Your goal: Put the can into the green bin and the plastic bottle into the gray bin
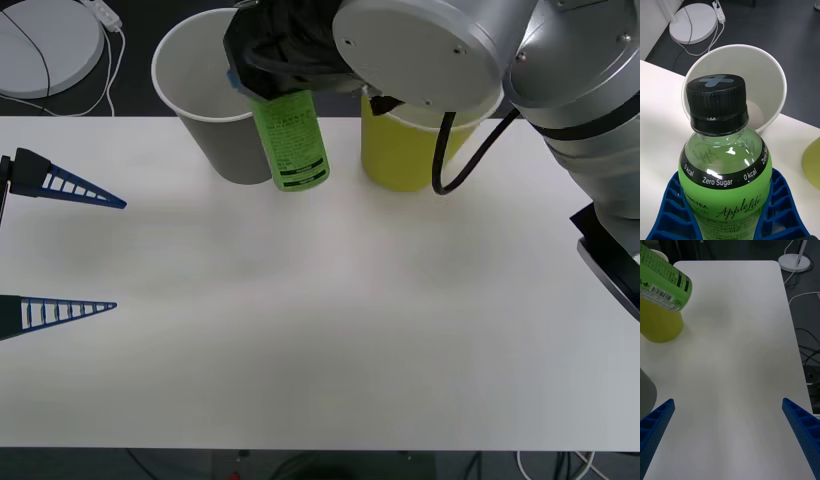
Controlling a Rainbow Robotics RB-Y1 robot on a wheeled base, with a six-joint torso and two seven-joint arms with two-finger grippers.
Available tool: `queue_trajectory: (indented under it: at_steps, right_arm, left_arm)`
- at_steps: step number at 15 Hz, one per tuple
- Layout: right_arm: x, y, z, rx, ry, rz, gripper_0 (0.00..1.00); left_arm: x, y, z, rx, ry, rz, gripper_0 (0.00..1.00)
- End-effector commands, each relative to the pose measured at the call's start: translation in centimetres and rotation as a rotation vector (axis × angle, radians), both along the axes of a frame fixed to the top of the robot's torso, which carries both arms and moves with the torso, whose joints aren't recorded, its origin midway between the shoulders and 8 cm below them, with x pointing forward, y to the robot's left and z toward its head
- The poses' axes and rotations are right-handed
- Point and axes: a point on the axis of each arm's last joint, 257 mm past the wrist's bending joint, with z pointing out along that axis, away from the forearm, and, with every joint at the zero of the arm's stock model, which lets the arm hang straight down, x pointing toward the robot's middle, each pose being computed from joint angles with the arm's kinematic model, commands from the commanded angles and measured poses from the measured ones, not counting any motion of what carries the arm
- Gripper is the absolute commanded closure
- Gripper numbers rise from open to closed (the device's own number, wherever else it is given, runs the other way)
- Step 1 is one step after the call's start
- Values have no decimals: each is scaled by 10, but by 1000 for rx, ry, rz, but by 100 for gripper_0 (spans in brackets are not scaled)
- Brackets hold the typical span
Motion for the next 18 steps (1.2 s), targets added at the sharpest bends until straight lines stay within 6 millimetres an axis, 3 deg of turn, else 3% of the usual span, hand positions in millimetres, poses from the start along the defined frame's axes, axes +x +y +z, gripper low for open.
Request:
queue_trajectory:
  at_steps: [1,8,18]
  right_arm:
    - [9,8,4,1,25,-26,100]
    - [34,25,21,10,64,-92,100]
    - [70,36,27,34,92,-179,100]
  left_arm:
    - [0,0,0,0,0,0,0]
    - [0,0,0,0,0,0,0]
    - [0,0,0,0,0,0,0]
